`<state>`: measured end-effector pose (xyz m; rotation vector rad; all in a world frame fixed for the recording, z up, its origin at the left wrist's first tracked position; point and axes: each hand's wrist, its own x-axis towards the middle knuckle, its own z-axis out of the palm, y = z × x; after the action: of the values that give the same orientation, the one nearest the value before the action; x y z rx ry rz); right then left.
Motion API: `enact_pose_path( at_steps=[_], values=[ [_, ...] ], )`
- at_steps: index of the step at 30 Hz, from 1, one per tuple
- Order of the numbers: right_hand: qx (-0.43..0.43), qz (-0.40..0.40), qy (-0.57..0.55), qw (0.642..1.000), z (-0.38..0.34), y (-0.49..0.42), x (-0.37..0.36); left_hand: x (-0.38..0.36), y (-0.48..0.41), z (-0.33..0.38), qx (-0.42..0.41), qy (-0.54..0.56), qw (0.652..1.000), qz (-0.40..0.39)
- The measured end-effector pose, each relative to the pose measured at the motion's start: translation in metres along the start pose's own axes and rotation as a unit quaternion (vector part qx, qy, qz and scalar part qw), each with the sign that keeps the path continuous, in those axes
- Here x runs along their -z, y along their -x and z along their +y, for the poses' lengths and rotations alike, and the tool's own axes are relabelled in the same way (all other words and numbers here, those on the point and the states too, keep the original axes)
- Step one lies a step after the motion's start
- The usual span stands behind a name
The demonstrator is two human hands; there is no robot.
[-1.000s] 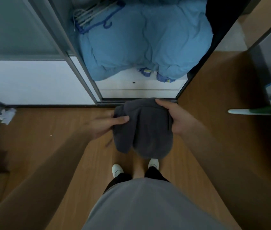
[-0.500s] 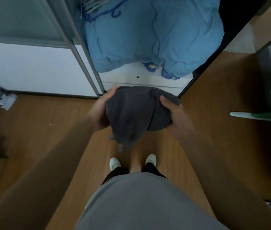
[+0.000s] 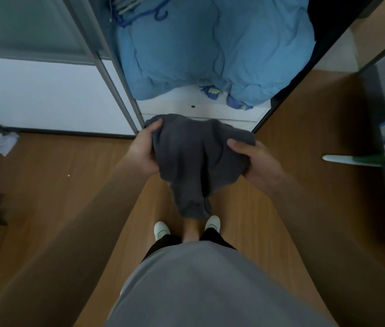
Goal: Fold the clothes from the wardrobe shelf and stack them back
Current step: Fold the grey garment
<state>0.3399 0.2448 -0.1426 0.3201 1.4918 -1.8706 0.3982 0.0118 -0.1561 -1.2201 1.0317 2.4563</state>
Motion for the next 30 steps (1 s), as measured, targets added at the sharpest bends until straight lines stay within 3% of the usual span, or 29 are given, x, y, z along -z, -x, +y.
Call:
enact_pose_path(
  at_steps=[2, 4, 8, 11, 14, 16, 18, 21, 25, 30],
  values=[
    [0.013, 0.057, -0.013, 0.998, -0.002, -0.004, -0.003, 0.002, 0.003, 0.0, 0.007, -0.013, 1.0, -0.02],
    [-0.002, 0.083, -0.011, 0.996, -0.011, -0.009, -0.006, 0.011, 0.004, 0.002, -0.009, -0.102, 0.994, -0.045],
    [-0.072, 0.053, -0.042, 0.995, -0.029, -0.013, 0.009, 0.015, 0.003, 0.017, -0.078, -0.226, 0.971, -0.017],
    [-0.028, -0.036, -0.135, 0.99, -0.019, -0.007, 0.024, 0.005, 0.003, 0.028, -0.056, -0.214, 0.975, -0.003],
    [-0.029, -0.076, -0.04, 0.996, 0.002, -0.004, 0.015, 0.0, 0.002, 0.024, -0.033, -0.117, 0.992, -0.043],
    [0.008, -0.063, -0.021, 0.998, 0.007, -0.009, 0.007, 0.005, 0.004, 0.018, -0.043, -0.03, 0.993, -0.108],
    [0.021, -0.019, -0.048, 0.998, 0.005, -0.011, 0.003, 0.013, 0.003, 0.007, -0.041, -0.085, 0.985, -0.143],
    [0.006, 0.017, -0.045, 0.999, 0.003, -0.013, -0.001, 0.019, -0.002, -0.002, -0.094, -0.24, 0.964, -0.07],
    [0.008, 0.042, -0.076, 0.996, -0.007, -0.012, -0.002, 0.015, -0.009, 0.015, -0.141, -0.182, 0.973, 0.003],
    [0.01, 0.026, -0.097, 0.995, -0.013, -0.009, -0.007, 0.0, -0.013, 0.027, -0.132, -0.208, 0.967, 0.063]
  ],
)
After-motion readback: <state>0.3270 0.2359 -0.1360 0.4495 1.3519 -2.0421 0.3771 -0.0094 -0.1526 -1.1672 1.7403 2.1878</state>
